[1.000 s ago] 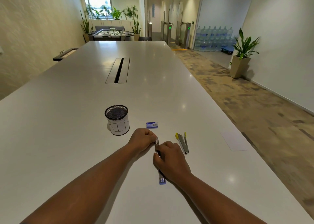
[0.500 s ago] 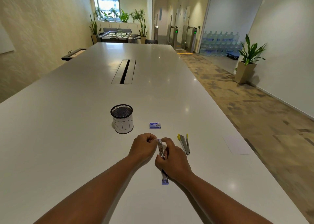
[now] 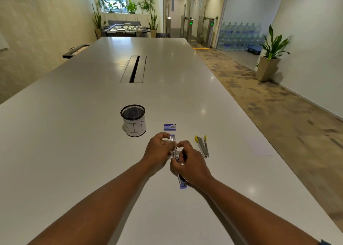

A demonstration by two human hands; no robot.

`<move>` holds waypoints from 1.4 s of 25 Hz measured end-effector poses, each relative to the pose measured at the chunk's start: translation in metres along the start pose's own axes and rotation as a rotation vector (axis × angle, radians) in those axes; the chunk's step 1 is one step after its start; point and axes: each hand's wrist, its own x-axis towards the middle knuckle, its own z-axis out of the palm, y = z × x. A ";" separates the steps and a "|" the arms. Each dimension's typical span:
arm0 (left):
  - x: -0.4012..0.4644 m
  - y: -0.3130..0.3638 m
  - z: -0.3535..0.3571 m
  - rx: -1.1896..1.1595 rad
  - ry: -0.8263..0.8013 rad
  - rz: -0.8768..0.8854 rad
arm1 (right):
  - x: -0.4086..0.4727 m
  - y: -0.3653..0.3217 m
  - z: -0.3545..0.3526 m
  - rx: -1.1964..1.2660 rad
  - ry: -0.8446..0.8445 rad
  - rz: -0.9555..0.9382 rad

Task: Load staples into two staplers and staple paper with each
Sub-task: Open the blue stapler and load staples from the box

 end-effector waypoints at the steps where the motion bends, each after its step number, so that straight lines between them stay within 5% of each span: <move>1: -0.001 -0.001 -0.001 -0.009 0.013 0.031 | -0.001 0.000 0.000 0.016 0.013 0.011; 9: 0.005 -0.010 -0.014 -0.016 0.249 0.156 | -0.012 -0.011 -0.002 -0.101 0.017 0.008; 13: 0.005 -0.013 -0.013 -0.001 0.309 0.169 | -0.012 -0.006 -0.002 0.031 0.128 0.016; 16: -0.001 -0.012 -0.009 0.077 0.206 0.194 | -0.010 -0.005 -0.002 0.142 0.208 0.006; 21: -0.004 -0.014 -0.009 0.111 -0.063 0.186 | 0.000 0.001 0.003 -0.016 0.096 -0.047; 26: -0.002 -0.016 -0.011 0.116 -0.086 0.220 | -0.002 0.001 0.002 0.003 0.020 -0.144; 35: 0.002 -0.019 -0.010 0.081 -0.124 0.223 | 0.002 0.004 0.002 0.011 -0.066 -0.001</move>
